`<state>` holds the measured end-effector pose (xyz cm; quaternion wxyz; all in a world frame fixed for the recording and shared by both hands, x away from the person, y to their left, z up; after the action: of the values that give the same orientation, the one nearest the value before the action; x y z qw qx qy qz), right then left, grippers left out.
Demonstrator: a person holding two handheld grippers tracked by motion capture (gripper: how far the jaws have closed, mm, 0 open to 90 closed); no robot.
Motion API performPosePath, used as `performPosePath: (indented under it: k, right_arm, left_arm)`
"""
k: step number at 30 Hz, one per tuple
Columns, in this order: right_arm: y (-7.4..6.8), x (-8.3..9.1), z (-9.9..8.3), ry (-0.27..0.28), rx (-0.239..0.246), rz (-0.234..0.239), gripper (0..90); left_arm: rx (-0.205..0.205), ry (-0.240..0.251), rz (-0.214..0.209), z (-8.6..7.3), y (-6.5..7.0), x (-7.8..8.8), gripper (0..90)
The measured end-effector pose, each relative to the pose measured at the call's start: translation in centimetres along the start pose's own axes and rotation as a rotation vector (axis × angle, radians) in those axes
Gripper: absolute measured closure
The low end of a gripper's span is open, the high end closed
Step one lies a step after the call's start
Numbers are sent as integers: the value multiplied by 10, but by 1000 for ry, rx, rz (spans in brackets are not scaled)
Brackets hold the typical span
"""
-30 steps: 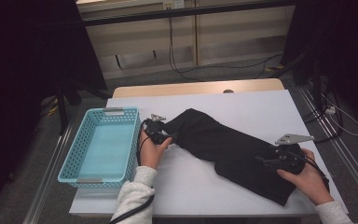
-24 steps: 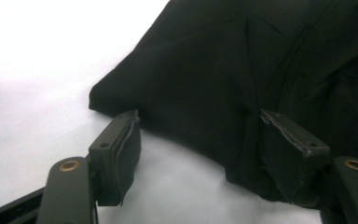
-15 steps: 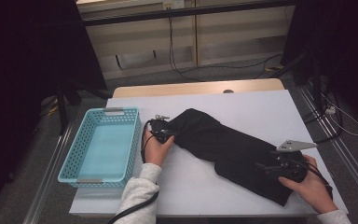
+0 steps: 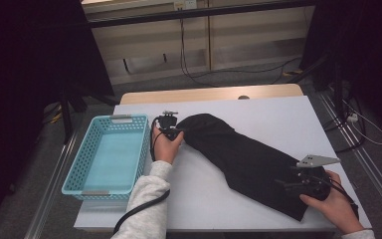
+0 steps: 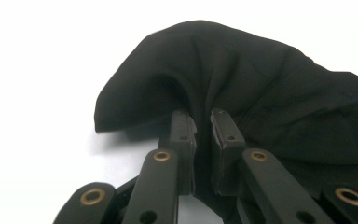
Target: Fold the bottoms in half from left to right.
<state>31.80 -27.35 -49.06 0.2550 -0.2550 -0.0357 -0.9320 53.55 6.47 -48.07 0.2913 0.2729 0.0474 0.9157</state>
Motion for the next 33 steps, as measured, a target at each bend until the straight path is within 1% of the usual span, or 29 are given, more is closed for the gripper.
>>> performPosePath:
  k: [1,3,4,5,6,8,10,12,13,14,16,18,19,21,22,23,24,25,26,27,28,29,30,32,33]
  right_arm:
    - [-1,0,0,1,0,1,267]
    - [-5,0,1,4,4,8,267]
    - [-8,0,1,6,11,13,267]
    - [-11,0,1,6,13,23,267]
    - [-14,0,1,5,22,32,267]
    - [-18,1,2,5,30,38,267]
    - [-23,1,2,10,26,47,265]
    - [-29,0,2,5,36,59,266]
    - [-32,-1,2,6,41,66,266]
    - [-34,-2,2,2,42,71,265]
    - [-39,-5,1,-4,49,78,262]
    - [-43,-8,1,-7,53,85,250]
    - [-45,-9,1,-4,52,92,246]
    - [-48,-12,1,-2,48,95,192]
    - [-50,-13,2,5,51,108,194]
    - [-52,-14,3,9,52,109,197]
    - [-54,-15,4,7,44,104,226]
    - [-57,-17,4,2,49,112,266]
    - [-60,-20,4,-3,61,132,318]
    - [-64,-22,3,-11,71,153,351]
    - [-68,-23,3,-15,81,160,383]
    - [-71,-24,4,-9,101,173,430]
    - [-74,-24,6,-5,112,197,450]
    - [-79,-24,10,15,120,203,451]
    - [-83,-26,11,18,126,224,455]
  left_arm:
    - [-15,16,13,0,-2,-2,765]
    - [-22,16,18,-3,-4,-3,674]
    - [-20,26,11,-4,-4,-3,564]
    - [-21,38,16,-5,-4,-1,486]
    - [-33,35,25,-6,-3,1,437]
    - [-42,33,28,-8,-1,5,355]
    - [-68,33,31,-9,1,11,280]
    - [-85,26,41,-12,2,15,244]
    - [-91,13,39,-15,3,17,221]
    - [-92,6,29,-16,4,17,214]
    - [-89,4,31,-18,6,20,210]
    - [-114,3,22,-18,10,21,202]
    - [-113,1,16,-18,12,22,202]
    - [-115,-3,5,-17,16,23,196]
    - [-121,-1,1,-17,19,23,189]
    - [-126,-7,-1,-17,20,24,189]
    - [-134,-9,-1,-17,22,24,188]
    - [-135,-6,-6,-17,23,23,187]
    - [-134,-7,-6,-17,24,23,187]
    - [-142,-16,-6,-18,24,24,183]
    - [-144,-17,-7,-18,25,24,179]
    - [-135,-18,-10,-18,25,25,179]
    - [-136,-22,-17,-18,25,26,178]
    - [-141,-12,-2,-18,24,27,178]
    - [-142,-9,5,-18,22,28,178]
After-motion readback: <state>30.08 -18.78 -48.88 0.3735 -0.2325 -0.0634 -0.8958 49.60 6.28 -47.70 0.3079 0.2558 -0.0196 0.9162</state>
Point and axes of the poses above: each handheld gripper's, and its own axes: x roughly backward along the jaws, z roughly out of its top, y roughly to its right, the point moved 6 cm from there along -x, roughly forward along the jaws, and after that the axes turned 14 degrees about y, right-handed, at the moved point
